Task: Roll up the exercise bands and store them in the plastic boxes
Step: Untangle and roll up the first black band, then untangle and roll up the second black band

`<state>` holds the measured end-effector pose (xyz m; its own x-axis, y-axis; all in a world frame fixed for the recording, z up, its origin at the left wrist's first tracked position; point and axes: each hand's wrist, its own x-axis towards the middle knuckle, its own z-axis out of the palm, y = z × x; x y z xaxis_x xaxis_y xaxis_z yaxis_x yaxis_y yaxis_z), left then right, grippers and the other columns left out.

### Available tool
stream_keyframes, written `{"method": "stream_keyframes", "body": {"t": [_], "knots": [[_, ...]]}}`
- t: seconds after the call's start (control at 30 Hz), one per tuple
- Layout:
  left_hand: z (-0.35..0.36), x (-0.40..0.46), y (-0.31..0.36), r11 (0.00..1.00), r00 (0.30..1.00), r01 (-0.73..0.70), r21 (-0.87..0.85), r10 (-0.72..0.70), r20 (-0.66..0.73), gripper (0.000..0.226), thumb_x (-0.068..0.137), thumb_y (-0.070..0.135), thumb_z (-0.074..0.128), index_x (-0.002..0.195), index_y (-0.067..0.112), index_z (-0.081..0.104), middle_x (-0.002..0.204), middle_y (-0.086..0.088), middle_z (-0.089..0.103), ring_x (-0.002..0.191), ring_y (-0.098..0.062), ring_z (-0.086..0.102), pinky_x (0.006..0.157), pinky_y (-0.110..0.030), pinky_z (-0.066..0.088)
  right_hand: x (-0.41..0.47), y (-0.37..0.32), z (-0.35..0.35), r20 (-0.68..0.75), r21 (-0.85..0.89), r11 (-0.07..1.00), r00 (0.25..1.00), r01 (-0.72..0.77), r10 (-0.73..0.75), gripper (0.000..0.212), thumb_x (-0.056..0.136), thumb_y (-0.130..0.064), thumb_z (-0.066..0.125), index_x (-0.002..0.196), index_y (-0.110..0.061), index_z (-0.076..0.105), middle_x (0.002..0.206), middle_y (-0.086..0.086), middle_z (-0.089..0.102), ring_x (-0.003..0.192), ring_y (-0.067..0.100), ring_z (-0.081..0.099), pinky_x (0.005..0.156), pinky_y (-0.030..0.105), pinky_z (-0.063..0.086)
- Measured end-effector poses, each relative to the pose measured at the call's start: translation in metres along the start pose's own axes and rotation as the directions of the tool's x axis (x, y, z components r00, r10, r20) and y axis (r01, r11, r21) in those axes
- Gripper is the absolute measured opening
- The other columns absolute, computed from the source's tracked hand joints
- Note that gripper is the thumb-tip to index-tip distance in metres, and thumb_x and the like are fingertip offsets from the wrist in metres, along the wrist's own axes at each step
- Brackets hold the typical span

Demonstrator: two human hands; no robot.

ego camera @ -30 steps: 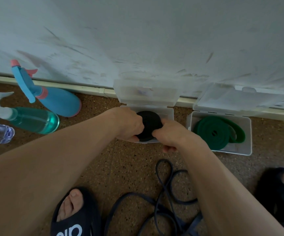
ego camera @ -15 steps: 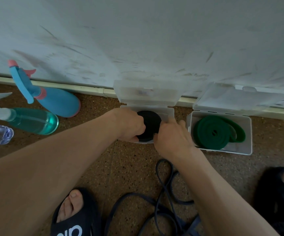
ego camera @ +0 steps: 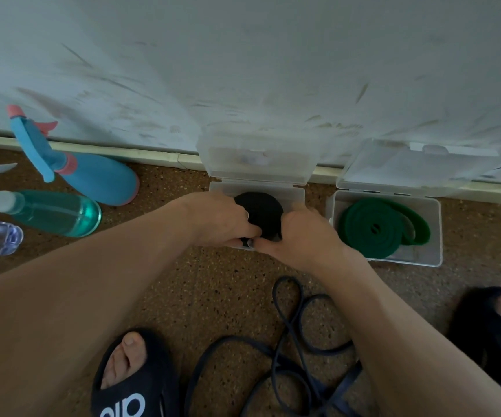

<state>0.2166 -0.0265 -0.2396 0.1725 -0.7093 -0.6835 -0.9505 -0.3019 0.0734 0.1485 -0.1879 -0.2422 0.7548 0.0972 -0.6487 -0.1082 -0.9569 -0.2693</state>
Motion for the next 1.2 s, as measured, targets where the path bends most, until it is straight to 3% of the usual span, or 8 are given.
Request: {"method": "stream_keyframes", "body": {"t": [0.27, 0.4, 0.53, 0.77, 0.9, 1.0, 1.1, 1.2], "knots": [[-0.003, 0.005, 0.002, 0.986, 0.997, 0.059, -0.159, -0.05, 0.064, 0.023, 0.104, 0.033, 0.052, 0.126, 0.026, 0.054, 0.107, 0.0, 0.067, 0.08, -0.015, 0.054, 0.07, -0.031, 0.045, -0.003, -0.005, 0.004, -0.06, -0.025, 1.0, 0.998, -0.002, 0.001, 0.07, 0.092, -0.065, 0.057, 0.136, -0.01, 0.055, 0.136, 0.016, 0.052, 0.128, 0.035, 0.047, 0.1, 0.042, 0.045], [-0.003, -0.002, -0.006, 0.923, 0.992, 0.12, -0.365, -0.101, 0.073, 0.005, 0.099, 0.027, 0.058, 0.101, 0.023, 0.058, 0.092, 0.008, 0.058, 0.088, -0.017, 0.06, 0.073, -0.032, 0.047, -0.001, -0.005, 0.002, -0.09, 0.036, 0.999, 0.996, -0.007, 0.01, 0.079, 0.088, -0.061, 0.064, 0.144, -0.012, 0.039, 0.139, 0.015, 0.054, 0.127, 0.036, 0.05, 0.096, 0.043, 0.046], [-0.005, -0.006, -0.004, 0.876, 0.977, 0.213, -0.433, -0.19, 0.096, 0.02, 0.093, 0.02, 0.06, 0.077, 0.026, 0.048, 0.084, 0.005, 0.055, 0.079, -0.018, 0.057, 0.066, -0.03, 0.045, 0.0, -0.004, -0.004, -0.081, -0.067, 0.998, 0.997, -0.008, 0.003, 0.073, 0.09, -0.066, 0.059, 0.137, -0.012, 0.046, 0.136, 0.015, 0.057, 0.126, 0.035, 0.049, 0.096, 0.041, 0.043], [-0.004, -0.018, 0.008, 0.889, 0.964, 0.244, -0.388, -0.267, -0.004, 0.031, 0.091, 0.04, 0.06, 0.072, 0.031, 0.038, 0.076, 0.009, 0.05, 0.068, -0.011, 0.051, 0.059, -0.03, 0.04, -0.012, -0.012, 0.008, -0.225, -0.157, 0.987, 0.974, -0.033, -0.003, 0.071, 0.097, -0.058, 0.053, 0.146, -0.009, 0.04, 0.145, 0.016, 0.038, 0.135, 0.035, 0.034, 0.106, 0.045, 0.038], [-0.014, -0.023, 0.019, 0.886, 0.946, 0.254, -0.388, -0.312, -0.093, 0.029, 0.093, 0.04, 0.058, 0.075, 0.031, 0.037, 0.077, 0.008, 0.05, 0.073, -0.015, 0.052, 0.06, -0.031, 0.043, -0.022, -0.008, 0.006, -0.407, -0.035, 0.998, 0.911, 0.05, -0.06, 0.048, 0.099, -0.041, 0.055, 0.138, -0.014, 0.049, 0.138, 0.015, 0.05, 0.128, 0.034, 0.043, 0.1, 0.044, 0.041], [-0.023, -0.028, 0.037, 0.889, 0.938, 0.223, -0.401, -0.308, -0.162, 0.023, 0.096, 0.038, 0.056, 0.081, 0.029, 0.042, 0.077, 0.007, 0.051, 0.073, -0.015, 0.055, 0.06, -0.031, 0.045, -0.042, 0.002, 0.006, -0.62, 0.301, 0.944, 0.78, 0.133, 0.088, 0.034, 0.098, -0.013, 0.055, 0.131, -0.014, 0.052, 0.127, 0.011, 0.054, 0.107, 0.027, 0.056, 0.082, 0.039, 0.049], [-0.023, -0.032, 0.065, 0.877, 0.935, 0.18, -0.446, -0.293, -0.199, 0.016, 0.099, 0.034, 0.053, 0.085, 0.029, 0.045, 0.08, 0.009, 0.053, 0.073, -0.013, 0.055, 0.063, -0.032, 0.049, -0.067, 0.016, 0.025, -0.482, 0.635, 0.769, 0.813, 0.066, 0.328, 0.019, 0.098, -0.012, 0.056, 0.116, -0.017, 0.052, 0.108, 0.002, 0.06, 0.09, 0.02, 0.061, 0.077, 0.042, 0.055], [-0.01, -0.031, 0.096, 0.828, 0.931, 0.224, -0.514, -0.338, -0.138, 0.008, 0.1, 0.032, 0.052, 0.101, 0.025, 0.051, 0.092, 0.005, 0.058, 0.078, -0.015, 0.057, 0.069, -0.036, 0.054, -0.087, 0.025, 0.064, -0.257, 0.584, 0.807, 0.923, -0.087, 0.285, 0.017, 0.096, -0.03, 0.063, 0.107, -0.022, 0.052, 0.097, 0.0, 0.064, 0.088, 0.023, 0.065, 0.078, 0.044, 0.058]]}}
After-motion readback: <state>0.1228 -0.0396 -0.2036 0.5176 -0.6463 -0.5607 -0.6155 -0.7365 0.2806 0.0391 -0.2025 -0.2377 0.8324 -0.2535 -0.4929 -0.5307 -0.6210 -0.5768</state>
